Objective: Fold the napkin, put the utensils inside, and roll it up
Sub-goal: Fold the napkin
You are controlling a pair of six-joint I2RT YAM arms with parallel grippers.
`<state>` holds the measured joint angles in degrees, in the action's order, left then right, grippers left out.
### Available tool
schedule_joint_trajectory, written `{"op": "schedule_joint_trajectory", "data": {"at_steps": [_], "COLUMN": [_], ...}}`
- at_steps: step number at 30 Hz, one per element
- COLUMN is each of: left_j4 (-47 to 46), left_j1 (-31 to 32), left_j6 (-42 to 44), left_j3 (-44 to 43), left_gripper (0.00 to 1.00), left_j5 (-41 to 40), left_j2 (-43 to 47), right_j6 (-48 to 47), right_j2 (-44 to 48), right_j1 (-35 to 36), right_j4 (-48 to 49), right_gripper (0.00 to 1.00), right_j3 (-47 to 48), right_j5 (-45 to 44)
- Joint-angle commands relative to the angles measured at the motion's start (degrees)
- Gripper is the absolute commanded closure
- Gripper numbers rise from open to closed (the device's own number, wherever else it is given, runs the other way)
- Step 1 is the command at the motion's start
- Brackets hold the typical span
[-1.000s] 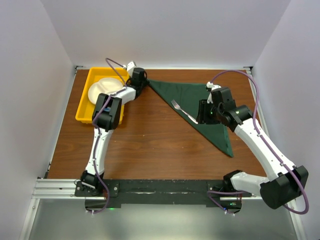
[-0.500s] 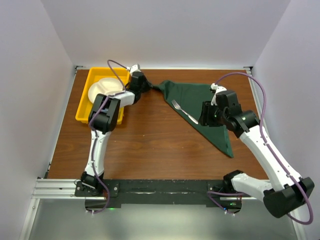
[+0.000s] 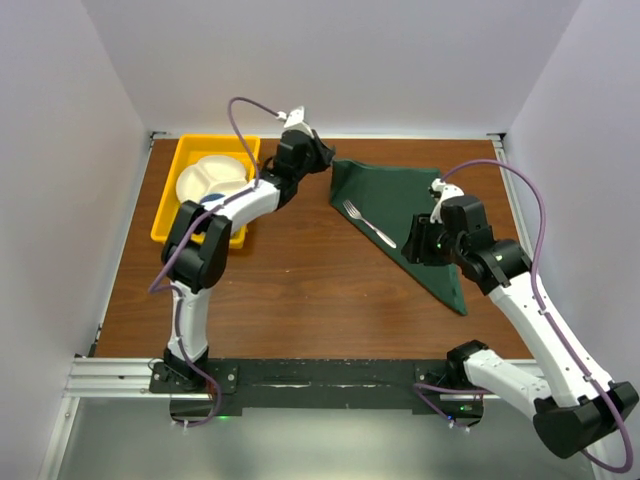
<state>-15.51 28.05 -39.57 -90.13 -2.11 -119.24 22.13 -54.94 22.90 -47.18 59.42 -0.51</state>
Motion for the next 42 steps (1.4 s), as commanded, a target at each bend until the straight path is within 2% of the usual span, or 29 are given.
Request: {"op": "schedule_joint_trajectory", "data": {"at_steps": [1,5,13,25,42], "left_j4": [3.11,3.38,5.13,10.50,6.55], "left_j1": [4.19,7.36,13.25,17.38,18.44], "left_j6": [2.57,0.73,2.56,8.46,1.70], "left_j3": [-0.14,1.35,2.59,0.66,-2.86], "left_gripper": [1.00,1.00,1.00,1.00,1.00], "left_j5": [1.23,1.85,3.69,-0.53,6.41], "left_j2": [1.64,1.82,2.17,2.09,-5.12], "right_j6": [1.42,2.21,8.54,9.16,10.83], "right_j2": [1.59,2.38,1.24,0.80,1.67], "right_j1": [-0.04,-0.04,-0.04,-0.04,-0.04], "right_j4": [0.33,0.33,-6.43,-5.03,-7.05], "right_gripper": [0.51,0.51,0.50,0.48,0.48], "right_j3": [-1.14,-1.67,-0.62,-2.82,-4.48], "right_j5": [0.34,0.08,-12.58,-8.98,-9.68]}}
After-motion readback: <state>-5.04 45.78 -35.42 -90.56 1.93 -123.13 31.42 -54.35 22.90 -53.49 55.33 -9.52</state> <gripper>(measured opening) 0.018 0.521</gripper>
